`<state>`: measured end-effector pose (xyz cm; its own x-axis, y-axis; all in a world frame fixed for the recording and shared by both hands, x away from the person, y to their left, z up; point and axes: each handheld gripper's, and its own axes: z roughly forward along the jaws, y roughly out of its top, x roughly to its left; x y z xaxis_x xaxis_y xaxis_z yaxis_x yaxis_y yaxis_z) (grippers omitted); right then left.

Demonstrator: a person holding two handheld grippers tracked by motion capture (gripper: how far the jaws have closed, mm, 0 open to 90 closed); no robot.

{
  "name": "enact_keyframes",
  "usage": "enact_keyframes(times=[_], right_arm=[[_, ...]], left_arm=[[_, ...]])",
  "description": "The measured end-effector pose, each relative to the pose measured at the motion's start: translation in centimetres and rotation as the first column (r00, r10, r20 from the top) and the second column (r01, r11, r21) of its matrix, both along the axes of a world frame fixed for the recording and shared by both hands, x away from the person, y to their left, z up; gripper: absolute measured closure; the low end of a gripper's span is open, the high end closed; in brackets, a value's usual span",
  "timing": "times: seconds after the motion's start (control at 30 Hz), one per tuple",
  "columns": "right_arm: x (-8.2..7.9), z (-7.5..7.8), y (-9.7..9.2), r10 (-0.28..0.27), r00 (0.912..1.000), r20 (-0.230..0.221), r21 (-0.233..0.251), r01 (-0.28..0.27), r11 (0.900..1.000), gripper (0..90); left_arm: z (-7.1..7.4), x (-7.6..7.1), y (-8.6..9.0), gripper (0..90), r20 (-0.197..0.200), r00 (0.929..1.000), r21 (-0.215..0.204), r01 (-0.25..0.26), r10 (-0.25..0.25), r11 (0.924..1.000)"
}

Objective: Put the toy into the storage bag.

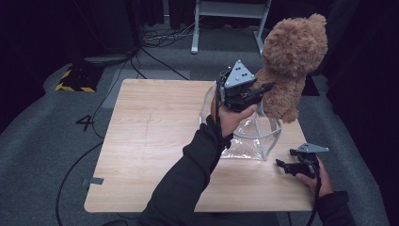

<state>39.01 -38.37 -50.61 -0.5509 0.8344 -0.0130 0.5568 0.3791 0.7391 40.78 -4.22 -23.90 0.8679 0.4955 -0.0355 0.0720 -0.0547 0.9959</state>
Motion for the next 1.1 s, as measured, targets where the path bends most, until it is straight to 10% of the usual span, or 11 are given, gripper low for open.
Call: enact_keyframes(times=[0.57, 1.1], right_arm=[[0.0, 0.0, 0.0, 0.000, 1.0000, 0.000, 0.000, 0.000, 1.0000, 16.2], [0.0, 0.0, 0.0, 0.000, 1.0000, -0.001, 0.000, 0.000, 1.0000, 16.2]], left_arm=[[-2.7, 0.0, 2.0, 75.0, -0.027, 0.9964, 0.002, -0.081, 0.081, 0.9967], [-5.3, 0.5, 2.8, 75.1, -0.070, 0.9902, 0.094, -0.115, 0.121, 0.9890]])
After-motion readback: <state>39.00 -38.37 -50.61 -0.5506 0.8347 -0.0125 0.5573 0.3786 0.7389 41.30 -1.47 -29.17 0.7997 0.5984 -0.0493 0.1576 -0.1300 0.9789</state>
